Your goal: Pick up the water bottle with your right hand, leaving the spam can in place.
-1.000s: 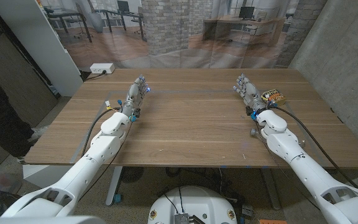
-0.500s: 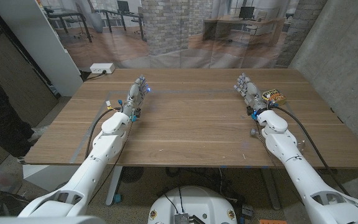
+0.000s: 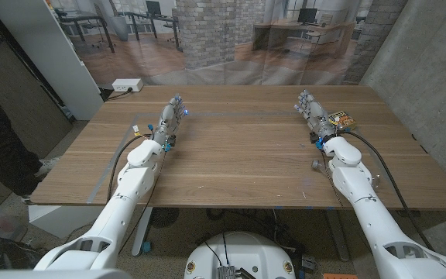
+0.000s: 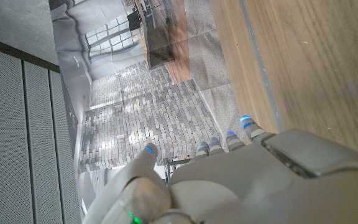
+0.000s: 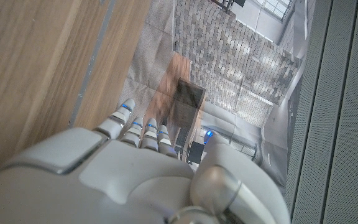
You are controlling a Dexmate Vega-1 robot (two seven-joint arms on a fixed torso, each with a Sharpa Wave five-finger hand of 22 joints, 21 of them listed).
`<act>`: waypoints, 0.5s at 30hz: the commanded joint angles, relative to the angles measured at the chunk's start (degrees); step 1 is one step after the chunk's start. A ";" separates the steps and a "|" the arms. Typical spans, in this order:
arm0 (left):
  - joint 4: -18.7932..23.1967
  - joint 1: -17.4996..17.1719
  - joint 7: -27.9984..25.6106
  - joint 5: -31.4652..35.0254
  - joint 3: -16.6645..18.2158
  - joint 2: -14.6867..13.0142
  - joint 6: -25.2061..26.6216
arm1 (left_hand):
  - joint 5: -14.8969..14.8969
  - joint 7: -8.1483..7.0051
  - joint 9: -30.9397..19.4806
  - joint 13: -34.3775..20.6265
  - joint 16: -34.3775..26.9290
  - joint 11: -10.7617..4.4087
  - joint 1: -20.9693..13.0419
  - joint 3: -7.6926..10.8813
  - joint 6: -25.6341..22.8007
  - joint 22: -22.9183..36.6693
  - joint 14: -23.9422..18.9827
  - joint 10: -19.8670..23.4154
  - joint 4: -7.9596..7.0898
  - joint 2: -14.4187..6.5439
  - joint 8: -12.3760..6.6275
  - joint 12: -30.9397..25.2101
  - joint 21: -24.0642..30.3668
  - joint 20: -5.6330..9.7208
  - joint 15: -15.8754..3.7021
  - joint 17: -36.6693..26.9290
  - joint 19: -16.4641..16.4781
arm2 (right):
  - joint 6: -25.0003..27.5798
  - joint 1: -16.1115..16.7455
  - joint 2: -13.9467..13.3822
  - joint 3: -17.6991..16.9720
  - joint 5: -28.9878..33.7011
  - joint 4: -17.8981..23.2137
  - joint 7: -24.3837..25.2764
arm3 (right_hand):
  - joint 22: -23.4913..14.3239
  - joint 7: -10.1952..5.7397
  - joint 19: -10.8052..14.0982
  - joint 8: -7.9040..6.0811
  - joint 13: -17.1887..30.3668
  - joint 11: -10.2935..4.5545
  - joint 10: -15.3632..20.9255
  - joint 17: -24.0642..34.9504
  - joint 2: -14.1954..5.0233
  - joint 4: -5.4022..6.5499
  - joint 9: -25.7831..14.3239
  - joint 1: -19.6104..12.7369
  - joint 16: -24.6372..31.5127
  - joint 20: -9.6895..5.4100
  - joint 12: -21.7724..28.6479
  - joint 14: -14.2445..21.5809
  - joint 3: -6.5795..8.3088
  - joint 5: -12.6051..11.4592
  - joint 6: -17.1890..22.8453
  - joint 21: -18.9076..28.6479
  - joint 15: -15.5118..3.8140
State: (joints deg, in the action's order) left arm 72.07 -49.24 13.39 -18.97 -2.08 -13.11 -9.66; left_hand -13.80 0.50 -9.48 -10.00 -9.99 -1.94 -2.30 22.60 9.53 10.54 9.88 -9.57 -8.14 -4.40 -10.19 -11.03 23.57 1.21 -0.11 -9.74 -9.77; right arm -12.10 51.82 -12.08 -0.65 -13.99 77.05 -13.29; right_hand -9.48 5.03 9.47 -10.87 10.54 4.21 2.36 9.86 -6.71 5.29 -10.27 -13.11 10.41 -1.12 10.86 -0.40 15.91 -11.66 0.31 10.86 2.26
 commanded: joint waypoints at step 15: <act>-0.93 0.59 1.92 3.48 2.72 2.57 0.76 | -0.24 -0.05 -0.27 -0.24 -0.49 -0.03 -0.10 0.17 11.35 0.26 12.13 -10.71 0.02 -2.05 -0.18 -0.20 -0.12 -0.57 0.38 -0.22 -7.21 | -1.41 1.99 0.66 -2.48 6.94 4.59 1.58 | -0.29 0.26 0.50 -0.36 0.09 0.41 0.66 0.00 0.17 -1.10 -0.14 -1.22 0.28 0.03 0.57 0.46 0.31 0.02 0.75 0.45 0.30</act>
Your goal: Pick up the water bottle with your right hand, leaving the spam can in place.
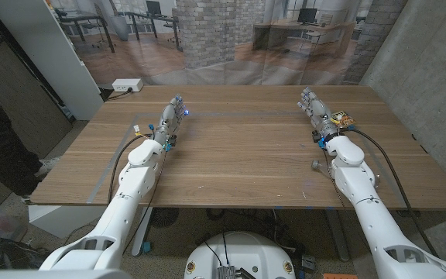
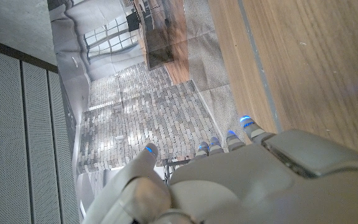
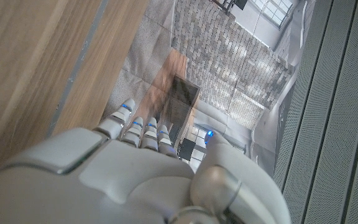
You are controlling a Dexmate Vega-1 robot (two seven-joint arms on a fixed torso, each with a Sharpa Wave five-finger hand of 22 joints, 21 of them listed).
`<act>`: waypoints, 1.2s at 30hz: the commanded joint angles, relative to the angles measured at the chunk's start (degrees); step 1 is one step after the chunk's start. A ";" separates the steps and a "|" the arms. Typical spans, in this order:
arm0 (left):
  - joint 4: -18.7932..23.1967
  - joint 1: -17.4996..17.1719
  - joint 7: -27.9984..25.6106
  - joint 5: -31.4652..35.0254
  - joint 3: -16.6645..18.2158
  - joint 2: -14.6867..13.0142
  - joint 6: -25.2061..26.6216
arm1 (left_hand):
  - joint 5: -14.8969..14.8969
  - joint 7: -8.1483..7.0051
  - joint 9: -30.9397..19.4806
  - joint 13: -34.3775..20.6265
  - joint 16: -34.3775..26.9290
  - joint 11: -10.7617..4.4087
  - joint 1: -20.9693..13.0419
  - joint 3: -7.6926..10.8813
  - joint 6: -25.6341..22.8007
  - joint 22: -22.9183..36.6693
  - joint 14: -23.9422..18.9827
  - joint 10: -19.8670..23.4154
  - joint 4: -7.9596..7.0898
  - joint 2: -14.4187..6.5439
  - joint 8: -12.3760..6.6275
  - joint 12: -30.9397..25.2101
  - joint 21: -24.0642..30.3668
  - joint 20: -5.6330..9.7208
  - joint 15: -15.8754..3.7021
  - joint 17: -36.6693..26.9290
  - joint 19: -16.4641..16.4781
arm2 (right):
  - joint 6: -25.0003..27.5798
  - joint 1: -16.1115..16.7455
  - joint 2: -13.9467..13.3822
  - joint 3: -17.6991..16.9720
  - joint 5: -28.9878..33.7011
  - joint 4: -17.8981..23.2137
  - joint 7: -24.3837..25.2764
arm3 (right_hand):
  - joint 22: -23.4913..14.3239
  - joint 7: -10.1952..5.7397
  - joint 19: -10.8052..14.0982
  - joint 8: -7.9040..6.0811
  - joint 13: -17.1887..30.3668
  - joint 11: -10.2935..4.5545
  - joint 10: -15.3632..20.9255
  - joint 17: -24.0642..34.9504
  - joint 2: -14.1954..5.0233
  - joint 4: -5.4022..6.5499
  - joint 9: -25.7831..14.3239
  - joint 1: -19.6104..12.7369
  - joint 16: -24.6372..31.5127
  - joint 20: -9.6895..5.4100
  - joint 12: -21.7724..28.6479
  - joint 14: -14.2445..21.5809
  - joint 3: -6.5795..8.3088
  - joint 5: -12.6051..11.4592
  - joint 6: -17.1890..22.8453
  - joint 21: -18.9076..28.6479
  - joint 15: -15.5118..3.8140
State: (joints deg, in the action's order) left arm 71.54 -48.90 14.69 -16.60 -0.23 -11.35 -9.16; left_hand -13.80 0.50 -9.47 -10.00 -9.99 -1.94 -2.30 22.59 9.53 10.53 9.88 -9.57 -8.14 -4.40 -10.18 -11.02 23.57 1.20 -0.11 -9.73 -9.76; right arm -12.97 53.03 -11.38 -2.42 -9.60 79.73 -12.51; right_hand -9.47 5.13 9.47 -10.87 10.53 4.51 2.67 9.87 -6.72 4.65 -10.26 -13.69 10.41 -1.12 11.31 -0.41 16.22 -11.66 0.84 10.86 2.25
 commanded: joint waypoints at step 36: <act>-2.77 2.00 1.61 2.59 1.28 1.69 0.10 | -0.19 -0.01 -0.29 -0.25 -0.47 -0.04 -0.13 0.04 11.15 0.28 12.06 -10.66 0.05 -2.02 -0.19 -0.21 -0.36 -0.76 0.42 -0.23 -7.07 | -1.69 3.61 -3.64 -1.43 10.93 7.85 4.60 | -0.28 0.33 0.64 -0.36 0.10 0.44 1.80 -0.03 0.31 -2.43 -0.14 -2.44 0.14 0.18 0.29 0.67 0.58 0.18 0.98 0.32 0.35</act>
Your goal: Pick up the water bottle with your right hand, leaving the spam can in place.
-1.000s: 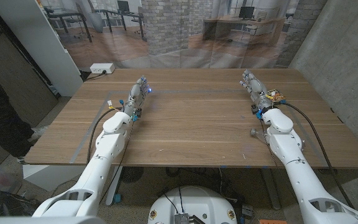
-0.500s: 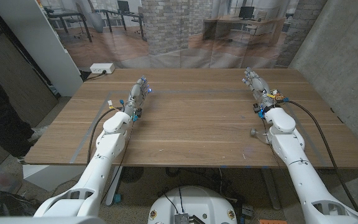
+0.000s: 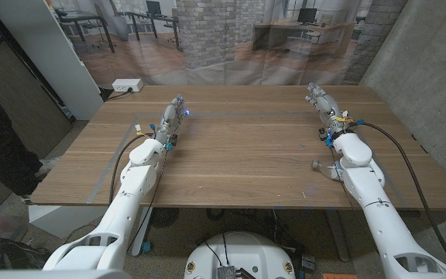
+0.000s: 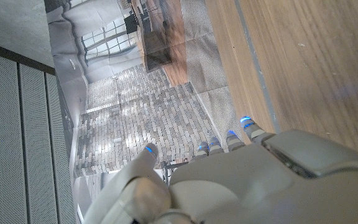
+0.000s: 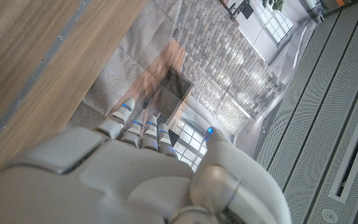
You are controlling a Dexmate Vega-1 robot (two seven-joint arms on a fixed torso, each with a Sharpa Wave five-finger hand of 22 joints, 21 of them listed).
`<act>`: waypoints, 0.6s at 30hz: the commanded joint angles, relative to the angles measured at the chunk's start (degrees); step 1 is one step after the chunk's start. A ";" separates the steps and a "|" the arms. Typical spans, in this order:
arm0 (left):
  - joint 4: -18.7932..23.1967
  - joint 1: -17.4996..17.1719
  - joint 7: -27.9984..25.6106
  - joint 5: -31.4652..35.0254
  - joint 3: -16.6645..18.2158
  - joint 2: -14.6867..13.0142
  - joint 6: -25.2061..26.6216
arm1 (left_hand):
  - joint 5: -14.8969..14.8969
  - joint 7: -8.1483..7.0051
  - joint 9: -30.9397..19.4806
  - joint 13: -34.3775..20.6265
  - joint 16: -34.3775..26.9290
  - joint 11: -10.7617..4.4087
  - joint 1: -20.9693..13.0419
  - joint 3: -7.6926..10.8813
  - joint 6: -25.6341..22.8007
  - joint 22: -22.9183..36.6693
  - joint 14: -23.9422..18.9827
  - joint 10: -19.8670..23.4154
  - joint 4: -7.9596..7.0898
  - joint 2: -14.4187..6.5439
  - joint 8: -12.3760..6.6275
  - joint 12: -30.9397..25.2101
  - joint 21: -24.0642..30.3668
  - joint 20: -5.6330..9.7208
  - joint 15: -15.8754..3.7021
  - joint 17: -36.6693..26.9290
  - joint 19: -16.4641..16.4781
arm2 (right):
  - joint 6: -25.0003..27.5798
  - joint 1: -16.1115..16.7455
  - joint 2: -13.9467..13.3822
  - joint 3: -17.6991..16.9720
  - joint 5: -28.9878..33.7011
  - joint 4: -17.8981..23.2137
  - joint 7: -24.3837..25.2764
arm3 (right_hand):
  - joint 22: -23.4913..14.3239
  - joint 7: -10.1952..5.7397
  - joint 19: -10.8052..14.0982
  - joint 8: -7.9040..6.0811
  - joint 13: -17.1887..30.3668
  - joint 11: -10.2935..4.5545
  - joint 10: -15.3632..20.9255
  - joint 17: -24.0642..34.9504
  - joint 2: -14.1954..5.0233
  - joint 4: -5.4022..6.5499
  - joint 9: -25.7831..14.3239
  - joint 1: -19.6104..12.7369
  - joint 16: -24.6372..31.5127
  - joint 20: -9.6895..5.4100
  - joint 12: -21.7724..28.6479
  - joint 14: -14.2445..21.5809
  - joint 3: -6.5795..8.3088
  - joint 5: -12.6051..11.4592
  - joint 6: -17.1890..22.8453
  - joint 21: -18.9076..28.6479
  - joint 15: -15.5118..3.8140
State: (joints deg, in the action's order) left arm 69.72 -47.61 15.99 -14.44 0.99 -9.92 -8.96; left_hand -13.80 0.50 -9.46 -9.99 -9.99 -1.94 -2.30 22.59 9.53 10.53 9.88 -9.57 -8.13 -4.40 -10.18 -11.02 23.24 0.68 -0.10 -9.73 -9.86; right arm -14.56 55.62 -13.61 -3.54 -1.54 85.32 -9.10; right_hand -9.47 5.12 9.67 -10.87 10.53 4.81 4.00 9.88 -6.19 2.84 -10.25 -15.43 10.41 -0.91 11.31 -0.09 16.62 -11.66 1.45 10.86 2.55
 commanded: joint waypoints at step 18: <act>-3.47 2.46 0.80 1.27 0.07 0.83 -0.51 | -0.17 -0.04 -0.30 -0.25 -0.46 -0.04 -0.15 -0.02 11.10 0.30 12.07 -10.66 0.08 -2.00 -0.18 -0.21 -0.17 -0.25 0.39 -0.24 -6.96 | 0.06 2.07 -2.94 -0.85 6.30 4.33 2.74 | -0.29 0.37 0.48 -0.27 0.11 0.05 0.64 -0.04 -0.24 -1.57 -0.15 -1.56 0.08 -0.03 0.16 0.35 0.45 0.30 0.47 0.27 0.08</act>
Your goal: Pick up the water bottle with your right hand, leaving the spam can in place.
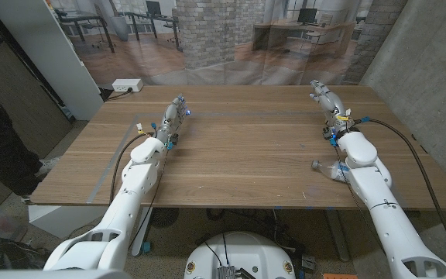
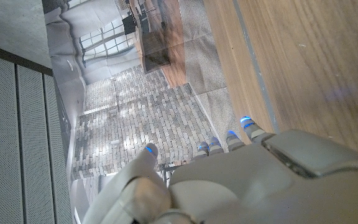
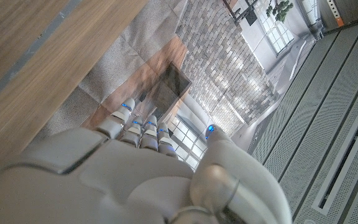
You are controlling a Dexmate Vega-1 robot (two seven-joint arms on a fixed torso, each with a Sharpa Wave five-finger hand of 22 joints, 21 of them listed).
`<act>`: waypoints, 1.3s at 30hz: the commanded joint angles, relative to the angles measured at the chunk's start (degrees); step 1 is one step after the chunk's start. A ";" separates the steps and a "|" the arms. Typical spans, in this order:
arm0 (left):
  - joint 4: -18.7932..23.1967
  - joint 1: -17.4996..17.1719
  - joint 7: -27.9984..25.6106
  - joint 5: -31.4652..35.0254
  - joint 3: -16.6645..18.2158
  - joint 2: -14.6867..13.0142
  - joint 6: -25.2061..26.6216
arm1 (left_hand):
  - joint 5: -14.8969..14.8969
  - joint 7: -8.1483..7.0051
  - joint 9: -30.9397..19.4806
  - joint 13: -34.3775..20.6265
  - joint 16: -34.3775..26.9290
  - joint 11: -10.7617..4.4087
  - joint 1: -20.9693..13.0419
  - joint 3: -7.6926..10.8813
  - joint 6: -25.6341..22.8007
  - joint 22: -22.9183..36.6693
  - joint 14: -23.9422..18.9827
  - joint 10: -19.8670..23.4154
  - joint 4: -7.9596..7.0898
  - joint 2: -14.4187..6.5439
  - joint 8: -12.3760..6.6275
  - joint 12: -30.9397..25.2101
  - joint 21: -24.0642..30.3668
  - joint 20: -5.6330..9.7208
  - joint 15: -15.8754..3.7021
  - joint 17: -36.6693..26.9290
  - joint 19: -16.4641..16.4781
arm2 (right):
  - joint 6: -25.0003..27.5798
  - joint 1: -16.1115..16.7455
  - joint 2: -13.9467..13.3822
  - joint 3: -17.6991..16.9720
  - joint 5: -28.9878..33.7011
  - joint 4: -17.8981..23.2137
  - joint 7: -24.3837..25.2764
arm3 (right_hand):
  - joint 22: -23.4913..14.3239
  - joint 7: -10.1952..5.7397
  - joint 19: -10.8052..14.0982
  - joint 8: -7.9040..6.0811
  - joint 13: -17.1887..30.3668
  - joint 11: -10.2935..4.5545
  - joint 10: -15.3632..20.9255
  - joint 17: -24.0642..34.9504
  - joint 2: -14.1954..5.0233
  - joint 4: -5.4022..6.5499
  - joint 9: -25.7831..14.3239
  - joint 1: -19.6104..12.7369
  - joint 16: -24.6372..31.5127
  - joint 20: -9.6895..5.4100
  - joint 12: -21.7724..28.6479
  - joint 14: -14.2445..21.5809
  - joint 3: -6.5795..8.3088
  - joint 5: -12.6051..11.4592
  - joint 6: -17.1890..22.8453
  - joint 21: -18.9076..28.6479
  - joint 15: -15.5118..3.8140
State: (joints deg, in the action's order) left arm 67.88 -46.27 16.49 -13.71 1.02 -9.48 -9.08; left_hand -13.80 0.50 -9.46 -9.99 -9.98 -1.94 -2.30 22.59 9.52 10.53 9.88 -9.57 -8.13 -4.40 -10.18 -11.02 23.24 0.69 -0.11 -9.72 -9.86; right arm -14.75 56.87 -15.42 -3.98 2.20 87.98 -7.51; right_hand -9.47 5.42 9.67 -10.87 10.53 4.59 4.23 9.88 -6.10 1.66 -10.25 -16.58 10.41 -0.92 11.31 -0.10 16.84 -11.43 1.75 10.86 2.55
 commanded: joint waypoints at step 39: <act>0.53 0.00 0.05 1.04 0.36 0.45 0.41 | -0.12 -0.04 -0.31 -0.26 -0.51 -0.07 -0.17 -0.17 10.96 0.32 11.84 -10.51 0.10 -2.00 -0.17 -0.24 -0.43 -0.59 0.64 -0.25 -6.70 | 3.74 8.48 -5.62 -3.75 14.16 14.26 4.11 | -0.28 0.29 0.70 -0.20 0.12 0.45 0.81 -0.04 -0.60 -2.17 -0.16 -2.10 0.13 0.01 0.05 0.75 0.88 0.37 0.42 0.26 0.22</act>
State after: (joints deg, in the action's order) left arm 66.89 -45.43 16.95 -12.60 1.25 -8.75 -9.24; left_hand -13.80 0.50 -9.46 -9.99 -10.18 -1.94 -2.30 22.59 9.53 10.53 9.68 -9.57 -8.13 -4.40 -10.18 -10.98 22.83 0.69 0.09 -9.72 -9.86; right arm -12.31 63.09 -19.71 -6.74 12.19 98.43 -4.03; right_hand -9.46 5.42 9.88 -10.87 10.53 4.81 4.62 9.88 -6.65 0.04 -10.25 -17.84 10.41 -0.71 11.31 0.45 17.52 -11.22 1.75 10.86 2.46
